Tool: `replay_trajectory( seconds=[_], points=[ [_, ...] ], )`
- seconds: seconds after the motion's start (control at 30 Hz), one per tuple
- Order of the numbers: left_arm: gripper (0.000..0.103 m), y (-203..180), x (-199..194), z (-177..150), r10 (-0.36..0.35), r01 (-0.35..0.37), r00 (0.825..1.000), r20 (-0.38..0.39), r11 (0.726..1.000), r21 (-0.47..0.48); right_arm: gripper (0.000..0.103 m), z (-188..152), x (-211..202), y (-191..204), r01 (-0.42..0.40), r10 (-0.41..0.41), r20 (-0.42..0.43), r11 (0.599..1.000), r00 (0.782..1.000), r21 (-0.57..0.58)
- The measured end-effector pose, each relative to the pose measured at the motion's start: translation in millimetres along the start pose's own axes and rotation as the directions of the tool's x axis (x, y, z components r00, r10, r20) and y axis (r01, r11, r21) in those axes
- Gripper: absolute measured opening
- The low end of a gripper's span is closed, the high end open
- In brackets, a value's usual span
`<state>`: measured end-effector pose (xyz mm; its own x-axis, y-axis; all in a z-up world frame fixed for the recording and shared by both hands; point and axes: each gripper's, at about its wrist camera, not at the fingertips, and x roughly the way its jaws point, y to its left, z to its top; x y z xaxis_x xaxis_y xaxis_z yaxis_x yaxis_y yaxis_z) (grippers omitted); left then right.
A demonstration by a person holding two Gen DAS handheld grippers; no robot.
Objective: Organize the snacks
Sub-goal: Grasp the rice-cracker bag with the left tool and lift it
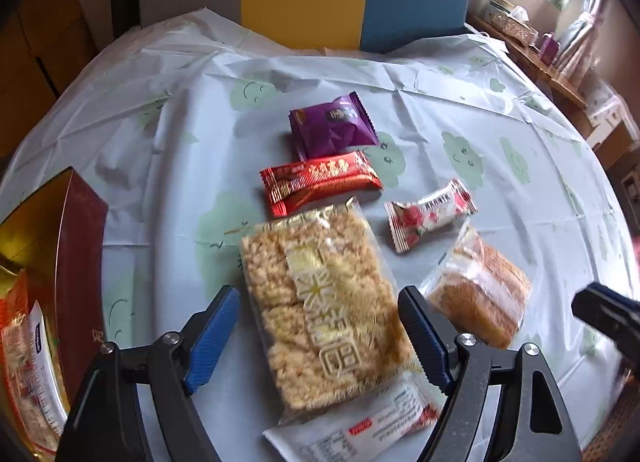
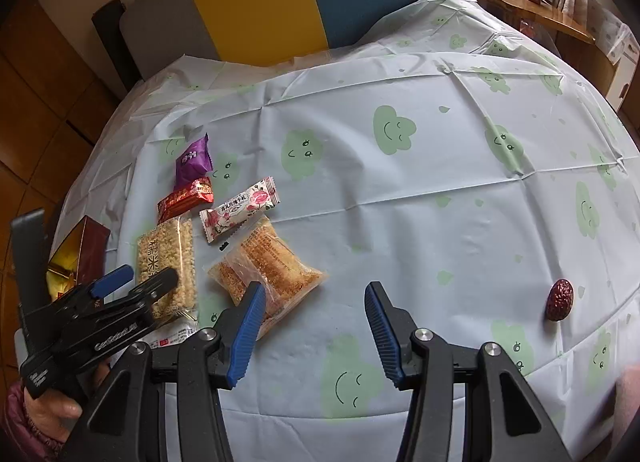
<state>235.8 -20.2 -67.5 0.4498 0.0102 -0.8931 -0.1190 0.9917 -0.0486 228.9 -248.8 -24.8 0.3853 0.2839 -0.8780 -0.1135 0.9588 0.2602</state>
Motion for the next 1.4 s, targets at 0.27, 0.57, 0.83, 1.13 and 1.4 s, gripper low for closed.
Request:
replay_trajectory(
  seconds=[0.27, 0.57, 0.83, 1.13, 1.4],
  points=[
    [0.085, -9.9, 2.1, 7.2, 0.022, -0.023, 1.0, 0.021, 1.0, 0.016, 0.053, 0.2, 3.1, 0.6, 0.0, 0.0, -0.014, 1.0, 1.0, -0.002],
    [0.079, -10.4, 22.1, 4.0, 0.063, -0.065, 0.997, 0.035, 0.995, 0.071, 0.053, 1.7, 1.7, -0.1, -0.002, 0.002, -0.006, 1.0, 1.0, 0.001],
    [0.078, -4.2, -2.3, -0.5, 0.049, -0.059, 0.992, 0.118, 0.995, 0.082, 0.053, 3.1, 2.1, -2.1, 0.003, -0.003, -0.002, 1.0, 1.0, 0.003],
    [0.078, -0.3, -55.3, -39.3, 0.013, -0.036, 0.979, 0.202, 0.993, 0.112, 0.053, 1.1, 4.4, -2.5, 0.018, -0.018, -0.01, 1.0, 1.0, -0.004],
    [0.078, 2.1, -80.4, -102.8, -0.063, 0.03, 0.982, 0.179, 0.984, 0.178, 0.053, -0.8, 6.9, 0.3, 0.049, -0.049, -0.01, 0.998, 0.999, -0.028]
  ],
)
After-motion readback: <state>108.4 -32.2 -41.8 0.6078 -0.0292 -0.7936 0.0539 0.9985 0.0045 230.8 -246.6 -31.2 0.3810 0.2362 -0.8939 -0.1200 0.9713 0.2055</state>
